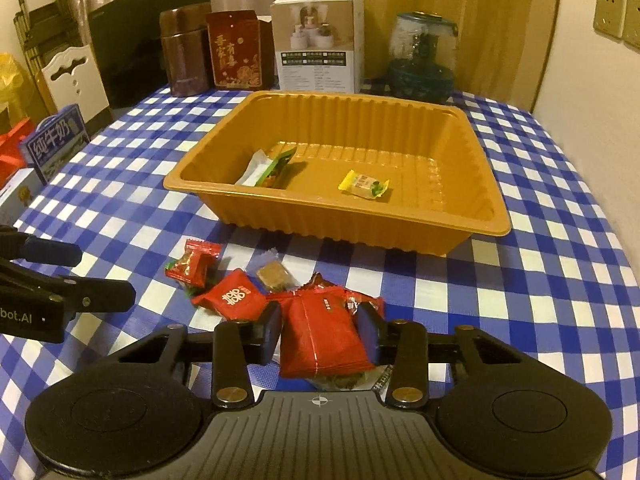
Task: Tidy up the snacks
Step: 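Grasp the large red wrapped candy with the right tool, then grasp a small red candy with the left tool while the right tool holds its candy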
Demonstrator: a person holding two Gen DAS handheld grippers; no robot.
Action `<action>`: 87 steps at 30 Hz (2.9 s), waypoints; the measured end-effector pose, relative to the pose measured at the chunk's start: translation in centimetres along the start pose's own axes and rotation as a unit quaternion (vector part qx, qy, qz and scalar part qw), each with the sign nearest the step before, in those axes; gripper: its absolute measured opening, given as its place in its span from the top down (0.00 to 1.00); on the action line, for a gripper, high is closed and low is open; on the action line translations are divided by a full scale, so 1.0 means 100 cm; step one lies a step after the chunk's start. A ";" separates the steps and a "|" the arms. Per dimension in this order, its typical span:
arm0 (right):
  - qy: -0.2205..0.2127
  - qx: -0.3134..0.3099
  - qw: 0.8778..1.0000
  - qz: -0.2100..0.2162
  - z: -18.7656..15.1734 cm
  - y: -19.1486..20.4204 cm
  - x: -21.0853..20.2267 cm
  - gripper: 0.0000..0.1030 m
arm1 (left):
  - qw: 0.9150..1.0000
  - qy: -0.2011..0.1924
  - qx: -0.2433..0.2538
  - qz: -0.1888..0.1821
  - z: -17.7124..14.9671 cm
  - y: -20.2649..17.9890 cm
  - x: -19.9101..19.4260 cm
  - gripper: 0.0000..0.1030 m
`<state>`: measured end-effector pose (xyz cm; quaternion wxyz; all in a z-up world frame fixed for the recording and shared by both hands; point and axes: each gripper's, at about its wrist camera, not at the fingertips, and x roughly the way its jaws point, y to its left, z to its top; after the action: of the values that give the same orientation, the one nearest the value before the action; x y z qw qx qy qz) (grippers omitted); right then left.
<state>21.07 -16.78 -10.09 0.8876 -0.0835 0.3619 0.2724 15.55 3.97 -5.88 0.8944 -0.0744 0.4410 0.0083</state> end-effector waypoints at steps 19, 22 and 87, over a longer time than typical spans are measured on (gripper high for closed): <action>0.006 -0.015 1.000 -0.015 -0.010 0.007 -0.004 0.70 | 1.000 0.004 -0.004 -0.017 0.000 -0.002 0.008 0.17; -0.005 0.012 1.000 -0.016 -0.011 0.002 -0.013 0.72 | 1.000 0.001 -0.004 -0.021 0.002 -0.002 0.011 0.17; -0.024 0.166 0.985 -0.051 -0.038 -0.025 -0.078 0.73 | 0.995 -0.025 0.079 -0.047 0.012 -0.035 -0.022 0.76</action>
<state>15.55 -23.47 -7.60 0.9105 0.0529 0.3756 0.1646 15.46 0.75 -2.99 0.9075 -0.0241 0.4140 -0.0671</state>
